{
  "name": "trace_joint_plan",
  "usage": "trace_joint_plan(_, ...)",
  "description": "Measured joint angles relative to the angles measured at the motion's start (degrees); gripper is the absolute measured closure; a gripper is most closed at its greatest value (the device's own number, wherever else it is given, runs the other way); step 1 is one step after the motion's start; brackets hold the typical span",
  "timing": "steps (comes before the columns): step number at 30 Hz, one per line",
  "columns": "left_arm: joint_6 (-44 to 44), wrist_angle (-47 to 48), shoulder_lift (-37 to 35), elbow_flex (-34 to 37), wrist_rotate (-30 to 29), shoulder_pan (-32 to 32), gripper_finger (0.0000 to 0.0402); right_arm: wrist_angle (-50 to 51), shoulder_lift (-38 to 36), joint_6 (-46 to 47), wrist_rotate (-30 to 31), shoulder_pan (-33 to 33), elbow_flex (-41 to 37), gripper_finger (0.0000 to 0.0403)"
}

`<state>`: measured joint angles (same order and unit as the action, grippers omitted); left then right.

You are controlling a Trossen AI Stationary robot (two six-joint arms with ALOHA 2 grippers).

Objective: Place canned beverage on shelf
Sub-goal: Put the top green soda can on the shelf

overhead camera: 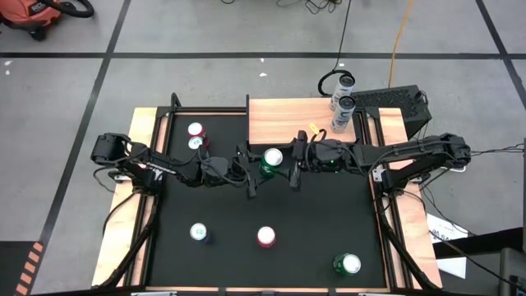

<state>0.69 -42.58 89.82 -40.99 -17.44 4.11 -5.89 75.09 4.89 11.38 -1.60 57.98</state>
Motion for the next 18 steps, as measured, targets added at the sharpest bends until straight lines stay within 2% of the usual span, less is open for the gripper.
trace_joint_plan(4, -0.3, 0.0, 0.0, 0.0, -0.1, 0.0, 0.0095, 0.1, 0.0, 0.2, -1.2, 0.6, 0.0, 0.0133)
trace_joint_plan(9, -0.3, -1.1, -0.2, 0.0, -0.5, 0.0, 0.0050, 1.6, 0.1, 0.4, -0.7, 0.9, 0.0, 0.0133)
trace_joint_plan(14, -0.3, 1.8, -1.2, 0.0, -0.5, 0.0, 0.0011, 10.6, 0.2, -0.6, 2.4, 0.9, 5.0, 0.0133)
trace_joint_plan(18, -0.2, 6.8, -3.9, 0.0, -0.4, 0.0, 0.0005, 17.2, 0.1, -2.6, 5.4, 1.2, 10.5, 0.0132)
